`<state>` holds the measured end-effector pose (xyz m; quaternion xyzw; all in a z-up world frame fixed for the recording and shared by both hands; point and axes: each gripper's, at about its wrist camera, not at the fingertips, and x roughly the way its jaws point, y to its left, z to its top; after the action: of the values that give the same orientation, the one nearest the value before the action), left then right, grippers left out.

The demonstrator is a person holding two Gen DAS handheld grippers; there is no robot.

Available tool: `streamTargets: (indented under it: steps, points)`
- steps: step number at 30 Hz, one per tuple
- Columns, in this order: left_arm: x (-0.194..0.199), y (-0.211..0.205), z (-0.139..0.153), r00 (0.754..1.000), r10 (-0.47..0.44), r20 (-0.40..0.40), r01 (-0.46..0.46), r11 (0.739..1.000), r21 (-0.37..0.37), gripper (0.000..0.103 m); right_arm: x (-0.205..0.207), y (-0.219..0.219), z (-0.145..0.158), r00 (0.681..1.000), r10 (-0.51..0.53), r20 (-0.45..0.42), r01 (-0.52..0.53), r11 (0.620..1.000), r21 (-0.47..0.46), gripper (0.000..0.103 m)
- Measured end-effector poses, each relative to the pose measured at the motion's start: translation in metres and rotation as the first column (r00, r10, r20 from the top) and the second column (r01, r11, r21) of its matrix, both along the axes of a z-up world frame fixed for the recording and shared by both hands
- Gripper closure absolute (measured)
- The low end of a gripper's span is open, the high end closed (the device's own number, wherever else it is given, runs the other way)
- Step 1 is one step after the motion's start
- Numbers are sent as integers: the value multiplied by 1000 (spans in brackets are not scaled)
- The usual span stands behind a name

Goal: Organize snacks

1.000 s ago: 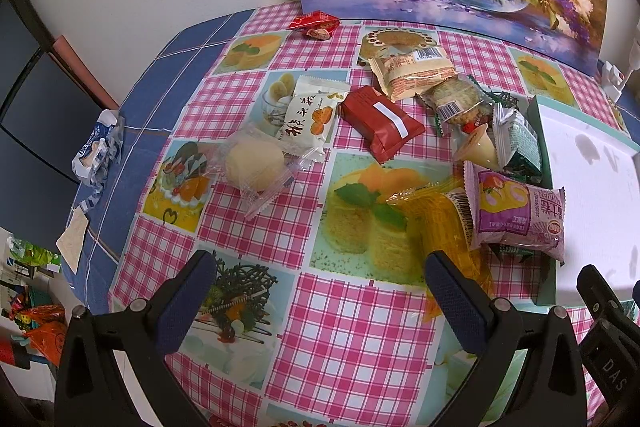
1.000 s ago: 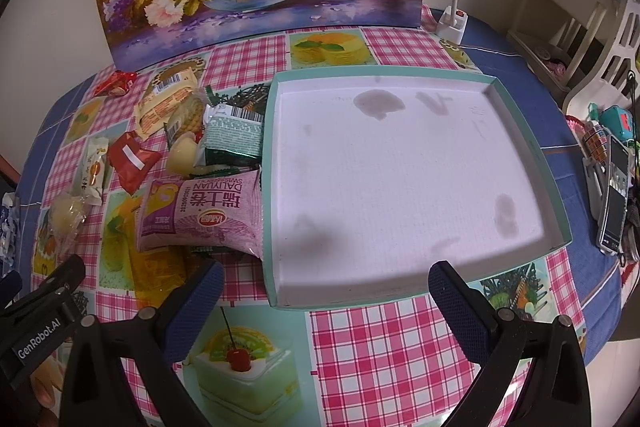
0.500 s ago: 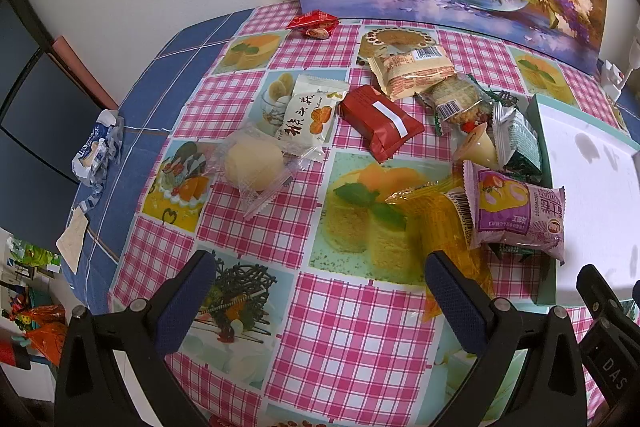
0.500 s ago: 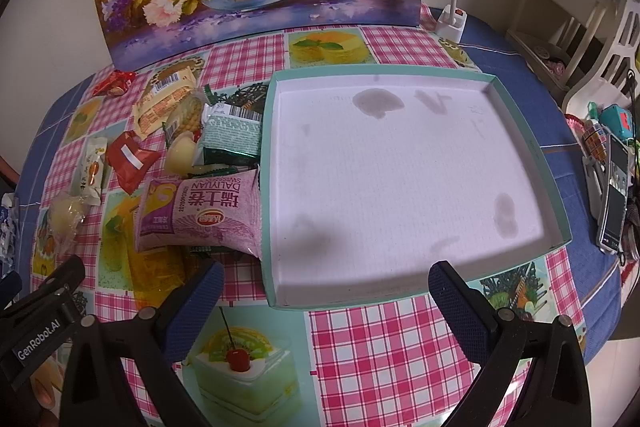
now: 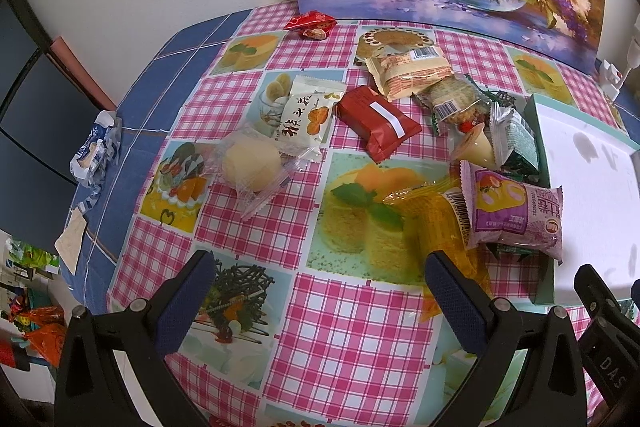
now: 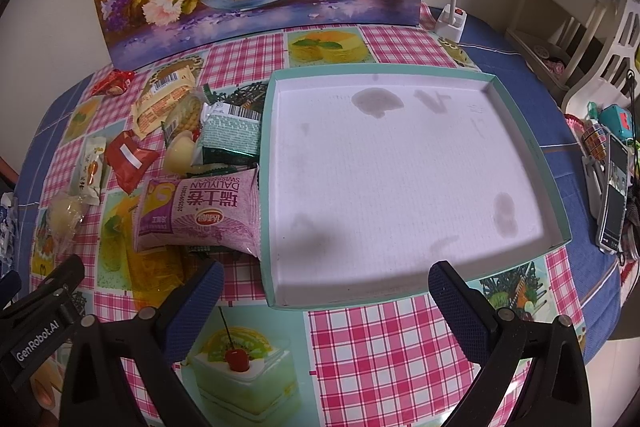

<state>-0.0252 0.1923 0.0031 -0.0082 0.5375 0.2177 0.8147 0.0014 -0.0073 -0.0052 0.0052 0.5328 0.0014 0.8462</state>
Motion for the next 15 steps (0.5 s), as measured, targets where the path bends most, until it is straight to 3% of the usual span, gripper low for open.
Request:
streamTargets:
  steps: [15]
  points:
    - [2, -1, 0, 1000, -10, -2, 10, 1000, -17, 0, 0, -2, -2, 1000, 0, -3, 0, 1000, -2, 0]
